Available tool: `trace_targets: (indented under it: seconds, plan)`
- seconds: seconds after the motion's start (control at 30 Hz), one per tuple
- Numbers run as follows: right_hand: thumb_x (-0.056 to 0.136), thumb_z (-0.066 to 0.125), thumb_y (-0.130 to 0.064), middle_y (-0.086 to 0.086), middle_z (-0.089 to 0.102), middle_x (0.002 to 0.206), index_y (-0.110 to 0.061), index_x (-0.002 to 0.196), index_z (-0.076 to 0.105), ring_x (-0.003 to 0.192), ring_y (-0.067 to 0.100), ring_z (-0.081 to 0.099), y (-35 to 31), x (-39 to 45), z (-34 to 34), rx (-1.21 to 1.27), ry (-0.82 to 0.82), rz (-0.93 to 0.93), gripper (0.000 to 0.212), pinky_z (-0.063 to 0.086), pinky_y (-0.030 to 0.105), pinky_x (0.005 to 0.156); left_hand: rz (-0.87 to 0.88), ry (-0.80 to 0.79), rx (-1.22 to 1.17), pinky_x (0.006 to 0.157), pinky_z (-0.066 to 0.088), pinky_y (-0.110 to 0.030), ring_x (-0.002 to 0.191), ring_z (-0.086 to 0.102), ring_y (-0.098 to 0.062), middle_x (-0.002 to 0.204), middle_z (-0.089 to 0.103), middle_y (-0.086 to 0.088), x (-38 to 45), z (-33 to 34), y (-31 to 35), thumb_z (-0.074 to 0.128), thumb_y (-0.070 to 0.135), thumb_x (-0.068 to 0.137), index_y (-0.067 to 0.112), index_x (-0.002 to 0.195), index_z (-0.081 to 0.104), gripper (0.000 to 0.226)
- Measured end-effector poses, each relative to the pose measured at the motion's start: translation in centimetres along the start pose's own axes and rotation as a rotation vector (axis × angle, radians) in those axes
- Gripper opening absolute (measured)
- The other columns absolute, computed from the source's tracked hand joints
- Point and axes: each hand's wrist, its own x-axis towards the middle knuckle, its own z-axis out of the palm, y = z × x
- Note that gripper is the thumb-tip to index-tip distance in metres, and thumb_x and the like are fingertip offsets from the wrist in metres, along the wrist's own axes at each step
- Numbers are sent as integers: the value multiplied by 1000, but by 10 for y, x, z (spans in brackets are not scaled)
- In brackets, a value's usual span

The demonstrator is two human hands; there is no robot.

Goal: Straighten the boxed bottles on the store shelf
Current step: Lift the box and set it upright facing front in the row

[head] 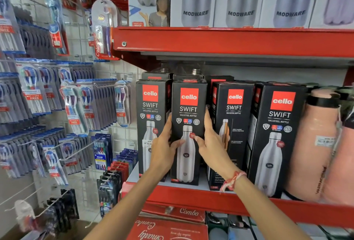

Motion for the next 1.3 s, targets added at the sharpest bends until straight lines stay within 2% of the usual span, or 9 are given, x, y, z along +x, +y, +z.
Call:
trace_targets:
  seconds: [0.13, 0.27, 0.4, 0.57, 0.7, 0.83, 1.03, 1.2, 1.3]
  plan:
    - [94, 54, -8, -3, 40, 150, -33, 152, -5, 132, 10, 41, -6, -3, -2, -55, -5, -10, 86, 23, 14, 101, -12, 29, 108, 100, 48, -44, 116, 61, -21, 132, 61, -1, -1, 2, -1, 63, 4, 89, 36, 152, 14, 85]
    - [91, 58, -6, 3, 64, 123, -20, 144, 41, 95, 9, 62, -12, -20, -14, -185, 363, -159, 57, 48, 34, 97, -1, 32, 284, 96, 49, -41, 111, 65, -27, 129, 64, -12, -4, -4, 1, 62, 10, 91, 29, 152, 20, 76]
    - [87, 64, -16, 15, 54, 133, -5, 142, 40, 121, 25, 46, 0, -38, -26, -347, 635, -145, 61, 27, 19, 109, 187, 210, 397, 85, 56, -36, 100, 70, -15, 115, 73, -3, -23, -11, 3, 67, 14, 89, 19, 135, 54, 48]
    - [82, 69, -36, 29, 13, 155, -16, 151, -9, 135, 48, 28, 10, -38, -18, -471, 437, 142, 106, 41, 56, 101, 236, 186, 253, 77, 47, -5, 83, 67, -4, 96, 74, 2, -25, 4, 14, 69, 13, 87, 13, 118, 66, 31]
    - [78, 74, -33, 25, 25, 148, -35, 148, -17, 126, 46, 39, 17, -37, -19, -318, 447, 224, 115, 46, 54, 90, 129, 41, 105, 88, 52, -16, 96, 64, 1, 107, 72, 0, -26, 18, 20, 71, 16, 85, 16, 121, 63, 36]
    - [74, 78, -37, 16, 30, 144, -44, 147, -14, 121, 33, 46, 21, -42, -35, -173, 425, 93, 118, 48, 42, 87, 95, -56, 3, 102, 47, -26, 118, 58, -4, 125, 65, 1, -27, 25, 28, 73, 18, 83, 17, 132, 56, 51]
    - [66, 84, -38, -24, 32, 130, -42, 150, -2, 117, -27, 26, 15, -52, -76, -15, 352, -116, 121, 23, -5, 89, 171, -165, 78, 100, 42, -14, 120, 50, 5, 133, 56, 13, -18, 32, 50, 76, 32, 76, 28, 145, 36, 80]
    - [72, 80, -32, -16, 27, 155, -56, 145, -2, 140, 4, 29, 15, -57, -112, 188, 43, -129, 112, 32, 47, 112, 142, -281, -146, 92, 52, -21, 108, 65, -2, 122, 67, 9, -18, 41, 55, 80, 16, 73, 32, 151, 19, 101]
    - [81, 67, -28, -27, 11, 157, -56, 143, -12, 144, 5, 19, 16, -49, -122, 191, -147, -132, 104, 36, 40, 109, 180, -193, -164, 91, 53, -24, 112, 65, -8, 126, 66, 16, -21, 50, 56, 82, 19, 70, 39, 151, 16, 107]
